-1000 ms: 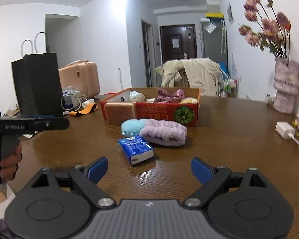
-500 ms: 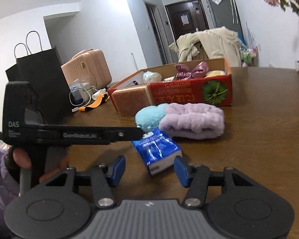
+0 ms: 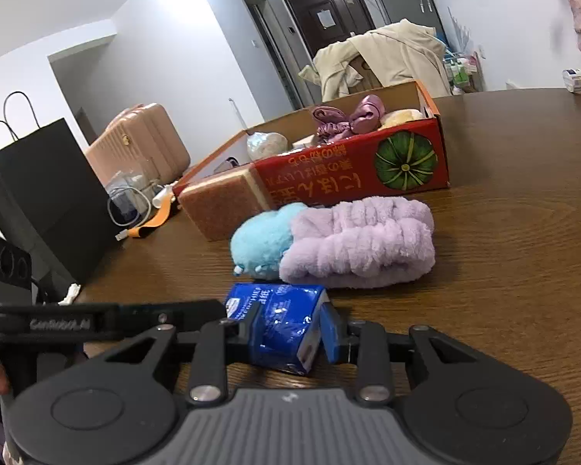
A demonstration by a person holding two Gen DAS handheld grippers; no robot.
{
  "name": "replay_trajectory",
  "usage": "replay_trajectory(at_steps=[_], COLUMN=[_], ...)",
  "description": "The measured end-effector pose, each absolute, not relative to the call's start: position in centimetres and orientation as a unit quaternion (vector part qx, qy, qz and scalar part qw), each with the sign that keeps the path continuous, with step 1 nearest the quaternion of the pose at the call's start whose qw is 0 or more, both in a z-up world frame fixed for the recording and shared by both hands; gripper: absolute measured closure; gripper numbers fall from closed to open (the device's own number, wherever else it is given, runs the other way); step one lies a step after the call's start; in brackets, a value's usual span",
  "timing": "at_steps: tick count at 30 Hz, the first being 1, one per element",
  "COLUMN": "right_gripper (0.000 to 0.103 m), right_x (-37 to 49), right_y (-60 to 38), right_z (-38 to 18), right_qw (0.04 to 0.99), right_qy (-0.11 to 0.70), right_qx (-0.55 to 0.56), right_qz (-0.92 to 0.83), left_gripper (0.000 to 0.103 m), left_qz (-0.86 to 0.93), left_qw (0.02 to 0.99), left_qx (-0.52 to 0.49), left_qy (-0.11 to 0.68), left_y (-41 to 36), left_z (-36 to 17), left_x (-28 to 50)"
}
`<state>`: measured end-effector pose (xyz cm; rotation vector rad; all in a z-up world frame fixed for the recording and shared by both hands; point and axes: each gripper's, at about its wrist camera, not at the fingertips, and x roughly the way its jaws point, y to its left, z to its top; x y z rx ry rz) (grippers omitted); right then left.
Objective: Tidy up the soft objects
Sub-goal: 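Grasp the blue tissue packet with the right gripper, then carry the blue packet into the box and open the right gripper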
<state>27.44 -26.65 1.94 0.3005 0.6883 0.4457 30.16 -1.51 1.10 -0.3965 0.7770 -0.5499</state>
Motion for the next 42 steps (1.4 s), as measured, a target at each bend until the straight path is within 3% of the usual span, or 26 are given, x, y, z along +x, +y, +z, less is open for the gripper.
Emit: replay_trajectory(at_steps=[3,8,13,18,22,28,32,37,42], right_gripper=[0.078,0.078,0.078,0.078,0.078,0.078,0.078,0.079,0.079], right_x=[27.2,26.4,26.6,32.7,41.1,53.4,57.6,59.7,59.0], right_y=[-26.6,-26.0,-24.8,-22.8,-20.9,-18.1,-16.5,-15.4,-15.4], right_z=[2.0,3.0,7.4,12.0,14.0,11.1,7.9,4.8,6.1], right_qw=[0.905,0.908,0.924,0.933,0.93,0.91,0.901,0.879,0.878], right_qy=[0.337,0.333,0.28,0.243,0.245,0.329,0.376,0.417,0.404], right_qx=[0.147,0.127,0.102,0.073,0.076,0.108,0.086,0.083,0.076], right_qz=[0.214,0.219,0.239,0.255,0.262,0.228,0.198,0.217,0.245], left_gripper=[0.073,0.073,0.073,0.073,0.073,0.073,0.074,0.067,0.065], left_qz=[-0.268,-0.267,-0.271,-0.259,-0.226,-0.188,-0.167,-0.17,-0.172], left_qw=[0.869,0.886,0.903,0.925,0.925,0.892,0.881,0.891,0.905], left_qx=[-0.183,-0.17,-0.167,-0.136,-0.146,-0.2,-0.168,-0.16,-0.144], left_qy=[0.374,0.34,0.288,0.242,0.268,0.359,0.409,0.39,0.36], left_y=[-2.0,-1.7,-0.3,1.2,2.7,4.9,4.0,4.8,5.1], left_z=[1.1,2.3,6.1,11.1,12.5,8.5,5.8,5.5,7.8], left_x=[29.9,28.1,28.3,33.8,42.5,54.4,58.0,57.6,55.5])
